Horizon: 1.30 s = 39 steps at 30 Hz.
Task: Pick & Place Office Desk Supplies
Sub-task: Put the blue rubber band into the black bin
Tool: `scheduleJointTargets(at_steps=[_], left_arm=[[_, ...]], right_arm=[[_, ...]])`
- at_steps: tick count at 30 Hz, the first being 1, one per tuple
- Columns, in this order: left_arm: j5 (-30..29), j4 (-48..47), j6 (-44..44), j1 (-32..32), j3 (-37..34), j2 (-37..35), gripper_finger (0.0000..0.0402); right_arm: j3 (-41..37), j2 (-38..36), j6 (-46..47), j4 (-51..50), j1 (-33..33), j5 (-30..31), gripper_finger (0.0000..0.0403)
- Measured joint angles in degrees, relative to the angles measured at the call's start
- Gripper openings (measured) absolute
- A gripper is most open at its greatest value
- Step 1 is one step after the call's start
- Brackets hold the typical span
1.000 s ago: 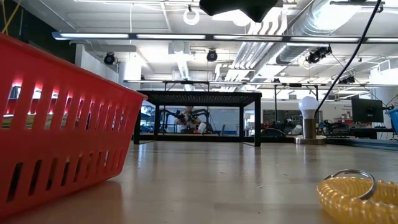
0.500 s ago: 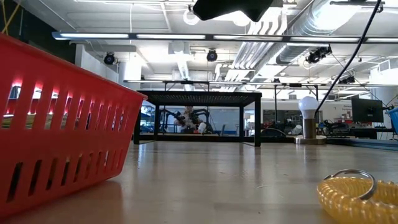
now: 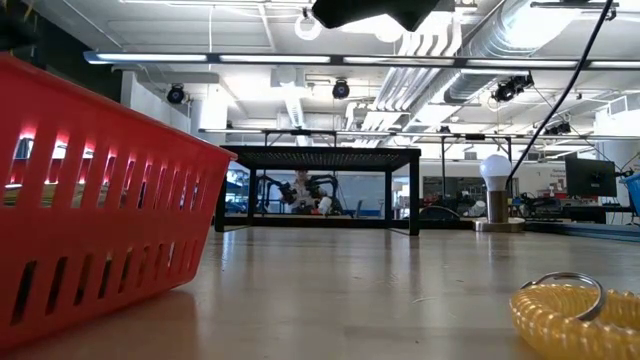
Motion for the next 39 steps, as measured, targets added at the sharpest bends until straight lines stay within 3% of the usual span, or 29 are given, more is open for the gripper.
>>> scheduleJointTargets(at_steps=[7,11,15,20,27,31,39], left_arm=[[-11.07,-21.8,9.27,12.57,12.04,-0.57,0.0001],[-16.9,-27.26,13.27,21.43,16.87,-0.58,0.0001],[-17.3,-30.27,19.46,30.05,18.87,-0.59,0.0001],[-15.4,-35.24,24.75,37.57,18.86,-0.62,0.0001],[-11.94,-34.69,29.55,43.75,17.72,-0.46,0.0001],[-7.74,-34.74,32.38,45.11,14.15,-0.51,0.0001],[-9.34,-34.69,36.39,48.62,3.27,-0.83,0.0001]], right_arm=[[-0.02,0.0,-1.72,-0.02,1.24,-0.04,0.023],[-0.02,0.0,-4.33,-0.04,1.95,-0.13,0.023],[-0.02,0.0,-4.87,-0.19,1.97,-0.2,0.023],[-0.02,0.0,-5.47,-1.38,1.88,-1.54,0.023],[-0.02,0.0,-7.16,-5.12,0.72,-4.43,0.023],[-0.02,0.0,-7.83,-7.52,-0.41,-7.43,0.023],[-0.04,0.0,-9.73,-10.02,-1.91,-9.46,0.023]])
